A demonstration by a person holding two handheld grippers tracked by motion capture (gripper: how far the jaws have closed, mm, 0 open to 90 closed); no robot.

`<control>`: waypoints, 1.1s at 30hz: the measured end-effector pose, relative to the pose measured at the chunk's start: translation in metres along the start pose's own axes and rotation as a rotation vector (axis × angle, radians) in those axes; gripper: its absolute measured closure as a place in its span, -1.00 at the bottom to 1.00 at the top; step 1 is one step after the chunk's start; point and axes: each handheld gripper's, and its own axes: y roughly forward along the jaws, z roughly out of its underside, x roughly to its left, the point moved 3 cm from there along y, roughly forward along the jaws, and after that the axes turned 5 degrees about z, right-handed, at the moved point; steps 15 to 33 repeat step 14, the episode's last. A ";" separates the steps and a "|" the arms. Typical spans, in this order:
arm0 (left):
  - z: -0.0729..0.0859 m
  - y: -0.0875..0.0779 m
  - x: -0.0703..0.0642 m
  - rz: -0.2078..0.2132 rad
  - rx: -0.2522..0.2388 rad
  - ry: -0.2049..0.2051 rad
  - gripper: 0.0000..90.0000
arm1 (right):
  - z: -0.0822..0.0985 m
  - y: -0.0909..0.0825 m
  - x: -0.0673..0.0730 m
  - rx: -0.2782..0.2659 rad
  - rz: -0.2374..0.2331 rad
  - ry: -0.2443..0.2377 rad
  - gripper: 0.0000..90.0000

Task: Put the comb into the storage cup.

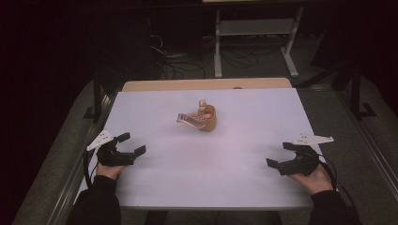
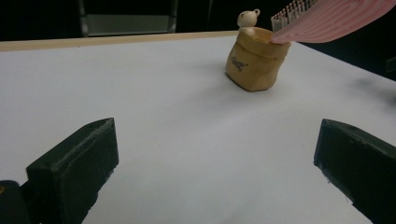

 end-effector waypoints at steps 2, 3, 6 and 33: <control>0.001 -0.001 0.000 -0.016 -0.002 0.000 -1.00 | 0.000 0.000 0.000 -0.003 0.001 0.002 -1.00; 0.001 -0.001 -0.001 -0.021 -0.007 -0.004 -1.00 | 0.001 -0.001 0.000 -0.002 0.001 0.003 -1.00; 0.001 -0.001 -0.003 -0.029 -0.001 0.013 -1.00 | 0.001 -0.001 0.000 -0.002 0.002 0.003 -1.00; 0.002 -0.002 -0.003 -0.035 0.013 0.027 -1.00 | 0.001 -0.002 -0.001 -0.006 0.004 0.003 -1.00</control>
